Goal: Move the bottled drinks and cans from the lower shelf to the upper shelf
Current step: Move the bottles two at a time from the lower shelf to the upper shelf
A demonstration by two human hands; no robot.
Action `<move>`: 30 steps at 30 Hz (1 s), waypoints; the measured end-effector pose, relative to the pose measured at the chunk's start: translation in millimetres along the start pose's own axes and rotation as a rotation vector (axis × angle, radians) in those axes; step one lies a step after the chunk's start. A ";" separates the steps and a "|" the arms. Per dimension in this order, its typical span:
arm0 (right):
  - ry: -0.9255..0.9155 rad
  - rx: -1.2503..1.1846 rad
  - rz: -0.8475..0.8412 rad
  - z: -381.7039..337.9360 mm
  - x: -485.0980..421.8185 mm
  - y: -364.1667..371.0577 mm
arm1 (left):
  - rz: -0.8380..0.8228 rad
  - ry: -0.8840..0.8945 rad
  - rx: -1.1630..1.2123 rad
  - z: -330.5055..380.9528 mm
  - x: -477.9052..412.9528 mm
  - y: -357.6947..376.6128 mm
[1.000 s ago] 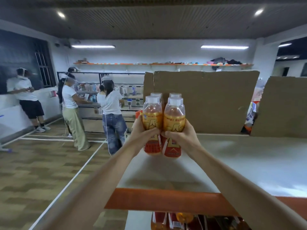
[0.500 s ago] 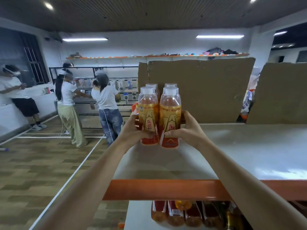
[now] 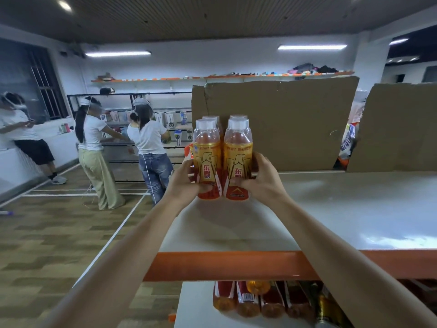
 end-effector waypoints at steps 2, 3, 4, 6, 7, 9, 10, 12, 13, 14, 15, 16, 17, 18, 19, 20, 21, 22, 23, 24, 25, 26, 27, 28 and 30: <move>-0.011 0.006 0.001 -0.2 -0.8 0.5 | -0.003 0.016 -0.007 -1.2 -0.7 1.1; -0.015 0.008 0.001 0.0 -1.2 0.9 | -0.002 0.023 -0.013 -2.4 -1.4 1.9; -0.018 0.006 0.000 0.7 -1.5 1.3 | 0.003 0.028 -0.024 -3.3 -2.2 2.5; -0.015 -0.010 -0.003 1.9 -1.9 2.1 | 0.019 0.039 -0.053 -4.9 -3.6 3.5; -0.011 -0.024 -0.002 2.9 -1.9 2.8 | 0.022 0.046 -0.068 -5.6 -4.1 3.8; -0.005 -0.038 -0.001 5.2 -2.4 3.8 | 0.021 0.054 -0.079 -6.3 -4.5 4.1; -0.004 -0.041 -0.004 5.8 -2.4 4.1 | 0.017 0.055 -0.076 -6.3 -4.3 4.3; 0.002 -0.053 -0.015 6.7 -2.1 4.8 | 0.005 0.064 -0.074 -4.9 -3.6 5.1; 0.003 -0.059 -0.022 7.0 -2.0 5.3 | -0.003 0.071 -0.074 -4.0 -3.3 5.7; 0.007 -0.062 -0.027 7.5 -2.1 5.8 | -0.011 0.076 -0.071 -3.3 -3.0 6.2; 0.011 -0.062 -0.030 7.7 -1.9 6.2 | -0.019 0.078 -0.066 -3.1 -2.7 6.6; 0.017 -0.061 -0.033 7.9 -1.7 6.6 | -0.023 0.080 -0.064 -2.6 -2.3 6.8; 0.020 -0.062 -0.035 7.9 -1.6 6.7 | -0.025 0.081 -0.070 -2.6 -2.0 6.6; 0.023 -0.066 -0.037 8.2 -1.8 6.8 | -0.027 0.081 -0.080 -3.0 -2.6 6.3; 0.026 -0.073 -0.040 8.5 -1.9 6.9 | -0.027 0.077 -0.091 -4.2 -3.1 5.7; 0.031 -0.080 -0.042 9.2 -2.0 7.0 | -0.027 0.075 -0.100 -5.2 -3.8 5.2; 0.036 -0.087 -0.044 10.2 -2.0 7.2 | -0.024 0.075 -0.115 -5.4 -3.9 4.6; 0.043 -0.093 -0.047 11.1 -1.8 7.5 | -0.024 0.083 -0.133 -4.7 -3.5 4.6; 0.049 -0.100 -0.051 11.2 -1.5 7.8 | -0.023 0.086 -0.153 -3.6 -3.3 4.8; 0.055 -0.108 -0.055 11.0 -1.0 7.8 | -0.027 0.089 -0.164 -2.5 -3.1 5.3; 0.061 -0.117 -0.062 10.1 -0.4 7.1 | -0.031 0.082 -0.173 -1.3 -3.0 5.5; 0.068 -0.124 -0.071 8.2 0.7 5.7 | -0.034 0.074 -0.187 0.4 -2.3 5.3; 0.072 -0.120 -0.083 5.9 1.7 4.0 | -0.036 0.068 -0.217 3.0 -1.0 4.3; 0.075 -0.106 -0.098 3.2 2.8 2.1 | -0.034 0.077 -0.261 5.4 -0.5 2.9; 0.072 -0.054 -0.131 -1.2 4.1 -1.4 | -0.029 0.109 -0.380 11.1 0.7 -0.3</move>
Point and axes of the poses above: each hand's wrist, its own x-axis away from the middle knuckle, its own y-axis out of the palm, z = x × y, the point moved 5 cm from there along -x, towards the middle knuckle, and after that the axes turned 3 degrees about x, right-handed, at the moved point
